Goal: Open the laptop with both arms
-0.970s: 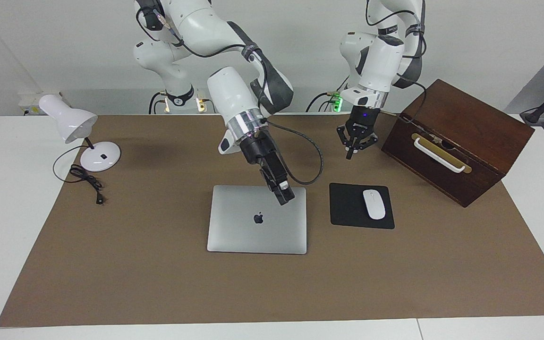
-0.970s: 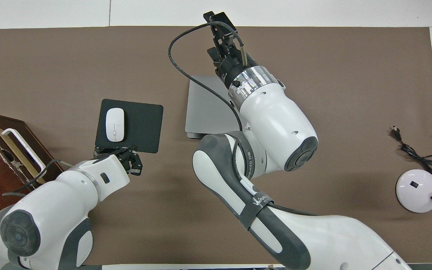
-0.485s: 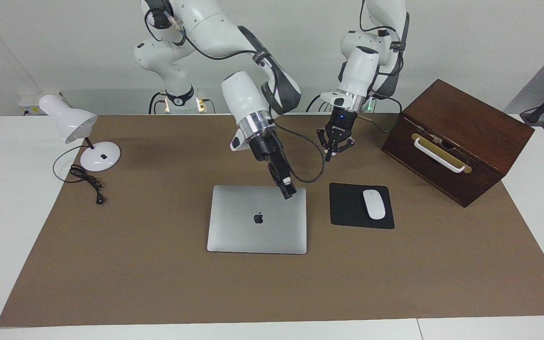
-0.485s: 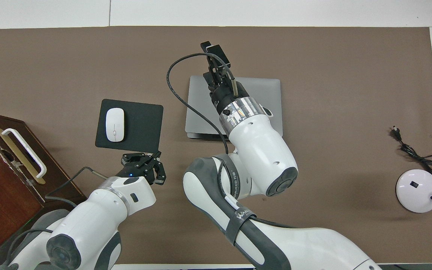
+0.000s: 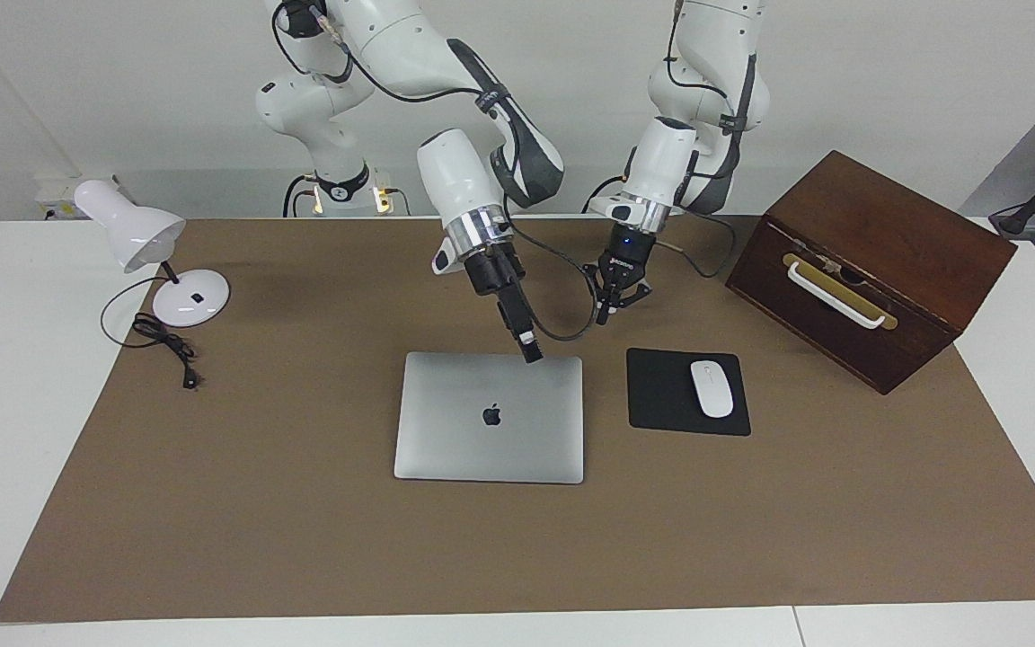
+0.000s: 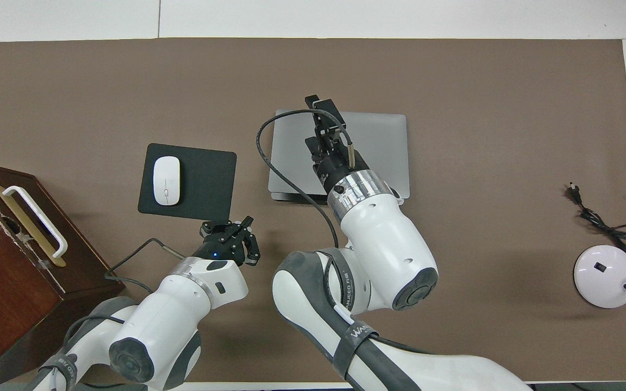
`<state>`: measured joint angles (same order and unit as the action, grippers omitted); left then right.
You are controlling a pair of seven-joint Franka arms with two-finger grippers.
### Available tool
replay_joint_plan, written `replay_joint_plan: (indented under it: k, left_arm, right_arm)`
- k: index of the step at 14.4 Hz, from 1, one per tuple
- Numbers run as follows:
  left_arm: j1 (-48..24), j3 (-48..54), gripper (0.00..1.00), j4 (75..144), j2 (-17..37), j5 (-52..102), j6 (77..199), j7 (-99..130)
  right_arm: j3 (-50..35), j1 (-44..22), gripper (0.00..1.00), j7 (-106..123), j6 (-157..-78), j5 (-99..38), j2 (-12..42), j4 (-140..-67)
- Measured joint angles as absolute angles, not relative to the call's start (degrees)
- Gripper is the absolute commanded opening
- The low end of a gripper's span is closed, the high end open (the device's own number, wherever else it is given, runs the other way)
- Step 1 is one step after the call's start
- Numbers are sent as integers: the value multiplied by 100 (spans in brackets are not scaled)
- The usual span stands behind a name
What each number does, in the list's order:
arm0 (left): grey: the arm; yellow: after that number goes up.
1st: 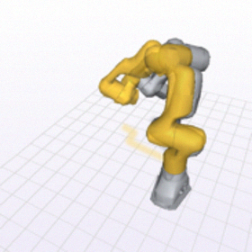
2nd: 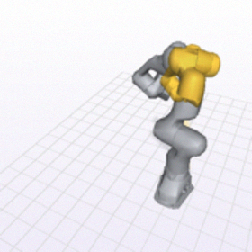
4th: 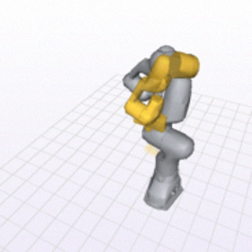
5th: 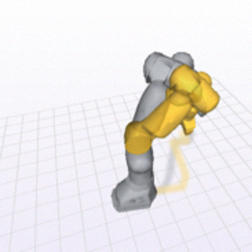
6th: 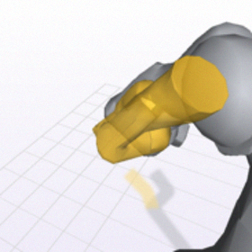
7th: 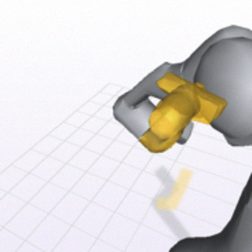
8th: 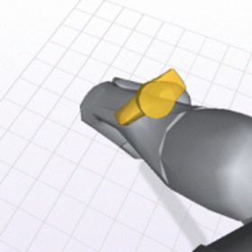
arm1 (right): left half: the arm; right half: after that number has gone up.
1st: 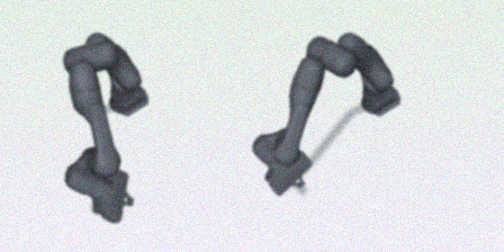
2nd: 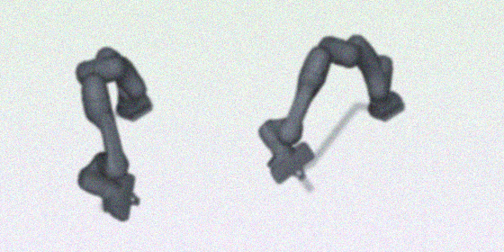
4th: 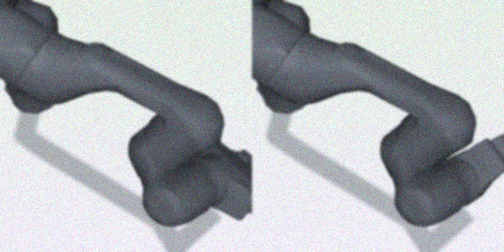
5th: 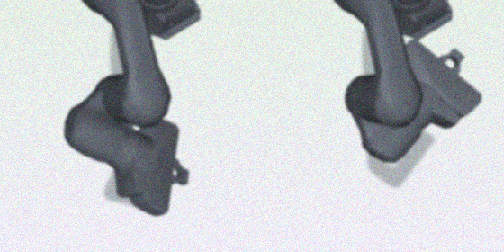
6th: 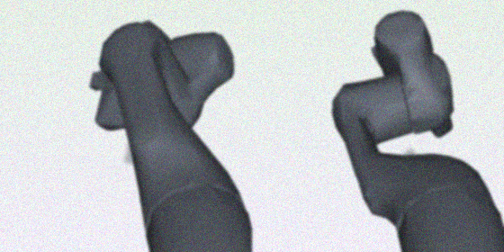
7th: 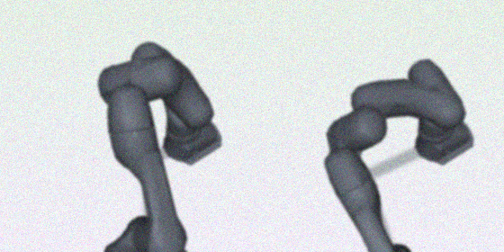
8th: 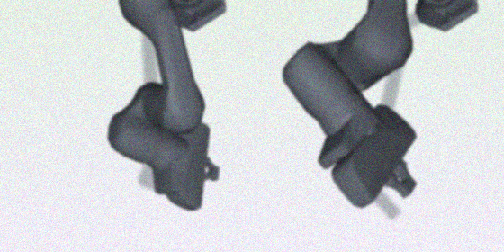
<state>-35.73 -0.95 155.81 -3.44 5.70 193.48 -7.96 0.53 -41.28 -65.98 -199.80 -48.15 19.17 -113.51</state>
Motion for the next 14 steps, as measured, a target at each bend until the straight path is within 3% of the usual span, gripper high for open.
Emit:
replay_joint_plan:
  k: [14]
  left_arm:
    - [-3853, -95, 0, 15072, 686, 569, 19953, -797]
  right_arm:
    - [54, -4276, 100, -6586, -19980, -5388, 1939, -12137]
